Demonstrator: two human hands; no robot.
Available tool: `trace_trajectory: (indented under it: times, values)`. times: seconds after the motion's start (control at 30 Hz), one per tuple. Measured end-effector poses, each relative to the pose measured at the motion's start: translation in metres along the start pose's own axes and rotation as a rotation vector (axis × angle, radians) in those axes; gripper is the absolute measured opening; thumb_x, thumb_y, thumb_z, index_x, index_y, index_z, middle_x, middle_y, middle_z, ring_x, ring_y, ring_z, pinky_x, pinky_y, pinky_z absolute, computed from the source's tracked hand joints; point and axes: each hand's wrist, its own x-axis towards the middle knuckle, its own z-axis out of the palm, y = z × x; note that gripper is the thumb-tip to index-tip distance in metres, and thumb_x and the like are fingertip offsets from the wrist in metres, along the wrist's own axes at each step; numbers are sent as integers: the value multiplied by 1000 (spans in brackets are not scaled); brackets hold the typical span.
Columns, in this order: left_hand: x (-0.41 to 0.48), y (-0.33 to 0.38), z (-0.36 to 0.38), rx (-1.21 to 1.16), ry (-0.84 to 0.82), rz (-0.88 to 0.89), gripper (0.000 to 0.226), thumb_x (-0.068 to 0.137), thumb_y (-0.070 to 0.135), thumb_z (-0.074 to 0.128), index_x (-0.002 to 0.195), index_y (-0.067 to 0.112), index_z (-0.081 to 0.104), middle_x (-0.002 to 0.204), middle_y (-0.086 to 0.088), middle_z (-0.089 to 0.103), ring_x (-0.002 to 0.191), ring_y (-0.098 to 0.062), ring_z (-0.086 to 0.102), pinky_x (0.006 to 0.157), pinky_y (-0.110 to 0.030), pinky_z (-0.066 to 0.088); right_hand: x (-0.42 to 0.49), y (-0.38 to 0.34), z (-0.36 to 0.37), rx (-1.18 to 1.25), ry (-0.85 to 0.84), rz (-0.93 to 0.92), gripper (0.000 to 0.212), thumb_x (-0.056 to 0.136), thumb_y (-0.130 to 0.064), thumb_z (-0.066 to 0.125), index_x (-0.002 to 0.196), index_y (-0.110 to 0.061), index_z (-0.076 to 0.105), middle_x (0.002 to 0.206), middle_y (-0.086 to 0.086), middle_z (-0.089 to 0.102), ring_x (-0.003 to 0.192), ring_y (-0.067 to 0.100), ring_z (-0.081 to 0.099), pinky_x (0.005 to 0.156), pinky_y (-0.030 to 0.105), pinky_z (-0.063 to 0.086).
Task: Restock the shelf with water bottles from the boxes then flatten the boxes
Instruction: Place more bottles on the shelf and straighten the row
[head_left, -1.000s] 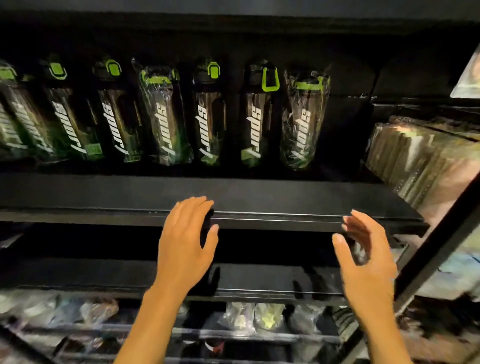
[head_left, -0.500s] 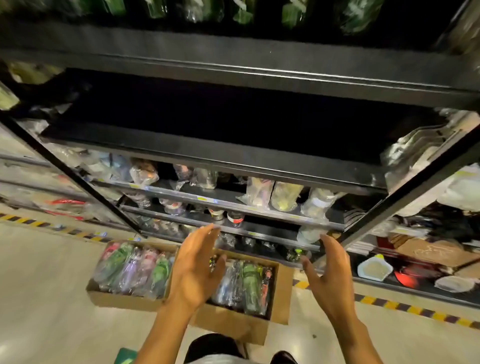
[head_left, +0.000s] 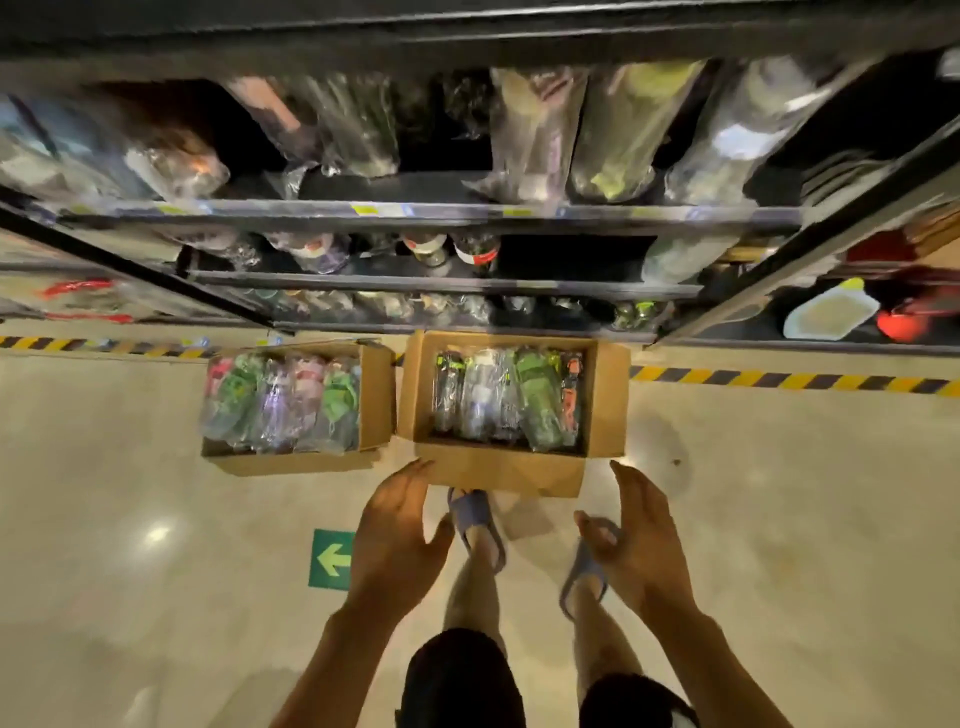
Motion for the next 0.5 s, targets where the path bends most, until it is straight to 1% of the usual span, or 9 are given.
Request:
trace_trajectory:
  times: [0.07,0.17,0.2,0.27,0.3,0.33,0.4,0.43,0.5]
  values:
    - [38,-25,31,-2,-103,-35,66,94,43,69,151,20,46,150,-1,55,136,-25,52,112,-36,41,26,9,39,-20,-39,70,78,88,-43,77,153,-19,41,151,7,52,137,28,47,109,43,44]
    - [100,-63,88,28,-176,25,67,91,44,66,150,20,46,146,-6,58,129,-29,57,103,-43,50,84,32,100,-11,-55,144,79,90,-38,77,156,-18,38,153,10,49,138,33,46,110,46,44]
    - [123,-76,110,44,-203,46,67,91,41,69,150,19,47,146,-7,58,127,-30,58,101,-44,52,109,44,122,-11,-53,163,79,90,-39,75,156,-16,38,151,13,49,137,36,46,108,48,45]
    - [167,-104,156,67,-252,79,67,90,36,73,148,18,47,147,-9,56,126,-33,58,99,-45,54,157,73,170,-26,-70,181,79,88,-48,68,152,-12,38,145,20,51,131,44,47,99,52,50]
    - [189,-119,181,72,-270,89,66,89,36,73,148,18,47,147,-9,55,127,-33,58,98,-45,54,181,90,195,-30,-85,184,81,85,-52,63,151,-12,37,142,22,51,129,46,47,94,54,52]
    - [209,-134,208,77,-285,87,65,90,36,72,147,18,46,146,-8,54,127,-33,56,97,-44,54,204,107,218,-30,-95,195,83,84,-53,61,152,-11,36,143,24,49,128,48,47,93,56,53]
    - [243,-160,260,43,-320,40,63,91,35,71,147,18,47,142,-6,55,125,-28,55,95,-41,53,245,138,260,-39,-92,211,88,84,-51,64,156,-11,33,150,23,43,133,48,44,101,58,50]
    - [258,-173,286,1,-335,-3,62,91,35,72,147,20,48,139,-5,56,122,-25,56,94,-41,54,262,151,279,-40,-81,214,92,83,-55,62,157,-11,30,154,21,41,136,46,42,105,58,47]
    - [290,-199,339,-99,-355,-92,65,89,39,74,147,24,48,139,-2,59,119,-17,59,96,-39,55,291,176,314,-68,-42,225,104,78,-70,53,158,-10,26,153,20,41,136,44,41,108,57,43]
